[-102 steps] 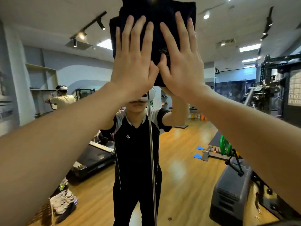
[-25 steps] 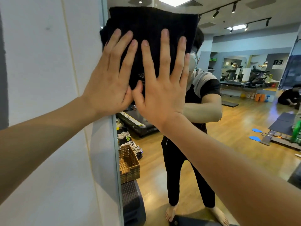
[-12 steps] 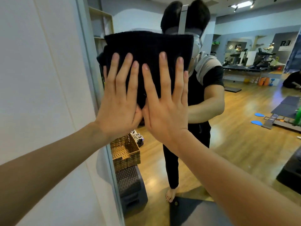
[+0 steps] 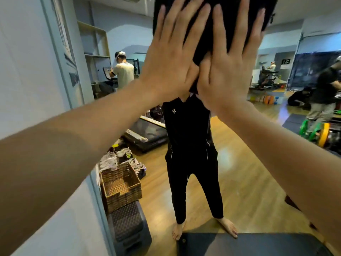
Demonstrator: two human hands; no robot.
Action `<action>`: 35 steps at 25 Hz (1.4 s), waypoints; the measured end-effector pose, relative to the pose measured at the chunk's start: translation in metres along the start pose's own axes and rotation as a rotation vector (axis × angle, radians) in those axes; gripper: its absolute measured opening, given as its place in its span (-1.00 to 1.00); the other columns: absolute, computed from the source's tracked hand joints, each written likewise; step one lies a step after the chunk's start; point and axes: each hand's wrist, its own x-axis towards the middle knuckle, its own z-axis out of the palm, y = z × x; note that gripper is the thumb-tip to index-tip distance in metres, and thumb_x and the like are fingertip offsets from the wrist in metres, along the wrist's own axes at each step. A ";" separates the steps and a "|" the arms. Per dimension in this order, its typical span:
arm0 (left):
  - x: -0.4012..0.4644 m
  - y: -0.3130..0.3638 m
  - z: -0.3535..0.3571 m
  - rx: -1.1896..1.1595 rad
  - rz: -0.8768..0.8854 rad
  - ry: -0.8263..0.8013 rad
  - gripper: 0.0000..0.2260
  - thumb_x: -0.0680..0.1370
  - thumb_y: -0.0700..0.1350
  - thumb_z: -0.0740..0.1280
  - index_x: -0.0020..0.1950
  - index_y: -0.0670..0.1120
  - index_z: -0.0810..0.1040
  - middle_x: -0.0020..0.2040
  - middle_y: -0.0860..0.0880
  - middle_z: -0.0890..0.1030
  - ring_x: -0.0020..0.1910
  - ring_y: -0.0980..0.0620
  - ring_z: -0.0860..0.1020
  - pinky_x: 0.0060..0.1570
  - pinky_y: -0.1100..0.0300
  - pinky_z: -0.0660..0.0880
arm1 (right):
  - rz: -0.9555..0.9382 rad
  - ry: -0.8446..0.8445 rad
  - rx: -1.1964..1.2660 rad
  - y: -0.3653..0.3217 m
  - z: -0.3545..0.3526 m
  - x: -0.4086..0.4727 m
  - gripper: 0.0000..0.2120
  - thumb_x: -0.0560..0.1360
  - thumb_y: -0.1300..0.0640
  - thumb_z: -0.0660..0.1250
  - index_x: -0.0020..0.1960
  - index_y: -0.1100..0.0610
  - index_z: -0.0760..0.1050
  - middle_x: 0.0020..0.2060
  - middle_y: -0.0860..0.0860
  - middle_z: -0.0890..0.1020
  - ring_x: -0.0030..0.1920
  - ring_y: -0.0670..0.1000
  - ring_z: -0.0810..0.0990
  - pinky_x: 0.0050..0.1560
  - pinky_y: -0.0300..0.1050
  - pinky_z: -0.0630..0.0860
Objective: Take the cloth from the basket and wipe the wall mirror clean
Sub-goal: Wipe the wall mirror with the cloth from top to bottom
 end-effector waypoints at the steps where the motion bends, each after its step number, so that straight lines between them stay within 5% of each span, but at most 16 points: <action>1: 0.001 -0.022 -0.007 0.032 -0.011 -0.009 -0.40 0.63 -0.03 0.18 0.63 -0.26 0.22 0.59 -0.30 0.27 0.60 -0.35 0.20 0.60 -0.25 0.08 | -0.003 -0.006 -0.012 -0.016 0.004 0.012 -0.37 0.59 0.02 0.10 0.64 0.15 0.25 0.60 0.34 0.20 0.61 0.47 0.09 0.59 0.39 0.05; 8: -0.114 -0.074 -0.026 0.081 -0.168 0.003 -0.40 0.66 -0.10 0.29 0.57 -0.40 0.17 0.56 -0.42 0.16 0.56 -0.50 0.12 0.56 -0.34 0.12 | -0.265 -0.222 0.045 -0.092 0.029 -0.033 -0.35 0.62 -0.06 0.06 0.68 0.05 0.15 0.66 0.22 0.13 0.65 0.36 0.01 0.62 0.31 -0.06; 16: -0.193 0.084 0.025 -0.098 -0.193 -0.097 -0.37 0.62 -0.07 0.19 0.60 -0.31 0.08 0.59 -0.30 0.10 0.59 -0.50 0.05 0.48 -0.52 0.10 | -0.271 -0.322 0.076 0.014 -0.004 -0.176 -0.47 0.73 -0.02 0.03 0.66 0.14 0.20 0.64 0.26 0.12 0.64 0.39 0.01 0.65 0.33 0.01; 23: -0.077 0.190 0.068 -0.123 -0.176 -0.117 -0.31 0.55 -0.12 0.26 0.65 -0.27 0.13 0.65 -0.29 0.14 0.63 -0.39 0.06 0.55 -0.44 0.03 | -0.191 -0.276 0.006 0.147 -0.062 -0.129 -0.43 0.76 -0.07 -0.07 0.63 0.26 0.19 0.60 0.39 0.12 0.60 0.51 0.00 0.59 0.44 0.09; 29: 0.092 0.144 0.051 -0.109 -0.134 0.003 -0.40 0.63 -0.02 0.13 0.65 -0.23 0.19 0.65 -0.24 0.19 0.65 -0.31 0.09 0.59 -0.33 0.03 | -0.190 -0.054 -0.062 0.170 -0.065 0.035 -0.37 0.74 -0.10 -0.13 0.63 0.28 0.20 0.59 0.41 0.16 0.60 0.51 0.06 0.58 0.41 0.09; 35: 0.080 0.149 0.064 -0.121 -0.155 0.107 -0.43 0.62 -0.09 0.19 0.61 -0.26 0.26 0.62 -0.25 0.25 0.63 -0.31 0.14 0.59 -0.30 0.03 | -0.184 -0.014 -0.059 0.176 -0.062 0.026 -0.44 0.69 0.04 0.11 0.63 0.24 0.23 0.60 0.37 0.19 0.61 0.47 0.09 0.58 0.36 0.13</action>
